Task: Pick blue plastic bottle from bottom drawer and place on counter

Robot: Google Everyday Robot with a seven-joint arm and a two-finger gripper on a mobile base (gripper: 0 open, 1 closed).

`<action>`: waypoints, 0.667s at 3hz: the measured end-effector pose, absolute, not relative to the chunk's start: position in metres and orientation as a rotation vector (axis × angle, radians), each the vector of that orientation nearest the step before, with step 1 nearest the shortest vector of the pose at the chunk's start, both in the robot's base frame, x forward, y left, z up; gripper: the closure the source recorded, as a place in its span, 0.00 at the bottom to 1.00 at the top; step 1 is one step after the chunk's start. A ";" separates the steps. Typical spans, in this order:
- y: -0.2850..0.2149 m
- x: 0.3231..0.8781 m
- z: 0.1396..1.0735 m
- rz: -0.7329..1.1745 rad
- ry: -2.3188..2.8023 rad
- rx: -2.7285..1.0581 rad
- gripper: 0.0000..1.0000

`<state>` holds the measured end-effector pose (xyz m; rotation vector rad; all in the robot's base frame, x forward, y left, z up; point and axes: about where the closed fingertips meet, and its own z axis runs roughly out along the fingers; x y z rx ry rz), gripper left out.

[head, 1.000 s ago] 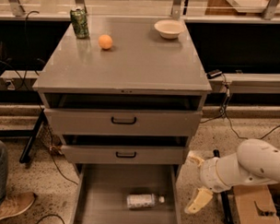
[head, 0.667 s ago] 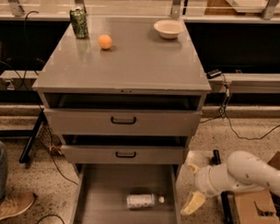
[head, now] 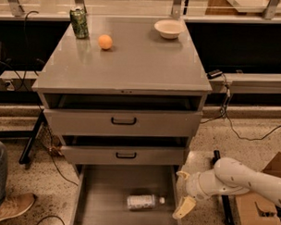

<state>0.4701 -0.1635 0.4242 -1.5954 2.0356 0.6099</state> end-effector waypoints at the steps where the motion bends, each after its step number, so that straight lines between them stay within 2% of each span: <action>1: -0.159 0.479 0.385 0.593 2.031 -1.629 0.00; 2: -0.156 0.496 0.339 0.595 1.983 -1.646 0.00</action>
Offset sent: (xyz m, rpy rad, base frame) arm 0.0488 0.0081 -0.1420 0.0195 -0.0661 0.0671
